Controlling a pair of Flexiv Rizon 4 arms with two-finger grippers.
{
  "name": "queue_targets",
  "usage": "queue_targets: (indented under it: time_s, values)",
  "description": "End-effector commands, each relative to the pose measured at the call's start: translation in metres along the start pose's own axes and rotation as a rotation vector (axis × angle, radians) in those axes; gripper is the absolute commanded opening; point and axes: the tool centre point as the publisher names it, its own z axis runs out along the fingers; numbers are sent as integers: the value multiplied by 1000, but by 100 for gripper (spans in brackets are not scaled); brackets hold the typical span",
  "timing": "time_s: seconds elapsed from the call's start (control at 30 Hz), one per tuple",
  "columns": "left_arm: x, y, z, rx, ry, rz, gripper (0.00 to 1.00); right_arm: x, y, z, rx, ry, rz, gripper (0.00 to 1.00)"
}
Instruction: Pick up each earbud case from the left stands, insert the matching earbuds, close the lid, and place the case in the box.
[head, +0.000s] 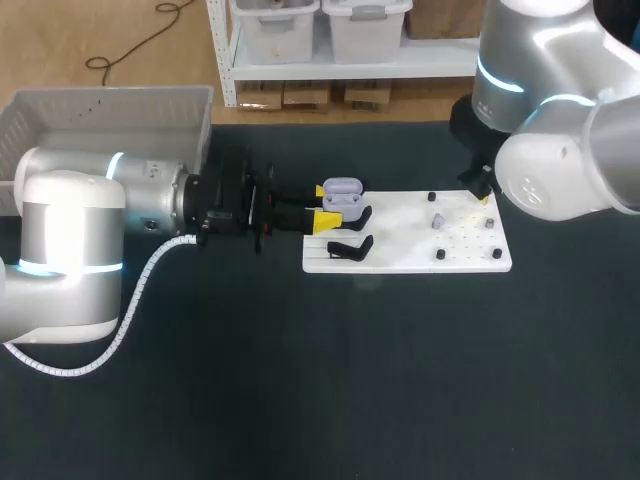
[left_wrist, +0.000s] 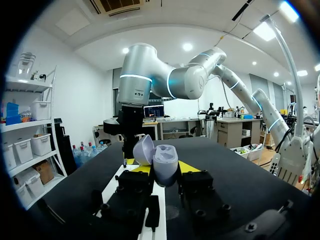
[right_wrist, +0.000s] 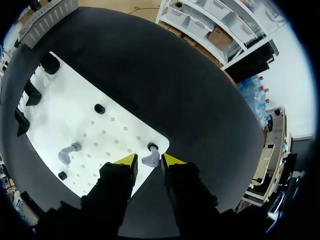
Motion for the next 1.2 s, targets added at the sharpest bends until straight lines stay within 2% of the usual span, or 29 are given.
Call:
queue_targets:
  time_s: [0.03, 0.2, 0.4, 0.47, 0.67, 0.93, 1.07, 1.2]
  values:
    - [0, -1, 0, -3, -1, 2, 0, 0, 0, 1, 6, -4, 2, 27]
    - [0, -1, 0, -3, -1, 2, 0, 0, 0, 0, 11, -11, -2, 23]
    - [0, -1, 0, -3, -1, 2, 0, 0, 0, 0, 26, -20, -3, 8]
    - [0, -1, 0, -3, -1, 2, 0, 0, 0, 0, 28, -21, -3, 0]
    - [0, -1, 0, -3, -1, 2, 0, 3, 1, -9, 35, -32, 1, 0]
    - [0, -1, 0, -3, -1, 2, 0, 14, 4, -51, -2, -34, 79, 0]
    - [0, -1, 0, -3, -1, 2, 0, 21, 11, -86, -32, -31, 136, 0]
    - [0, -1, 0, -3, -1, 2, 0, 25, 31, -126, -65, 15, 152, 0]
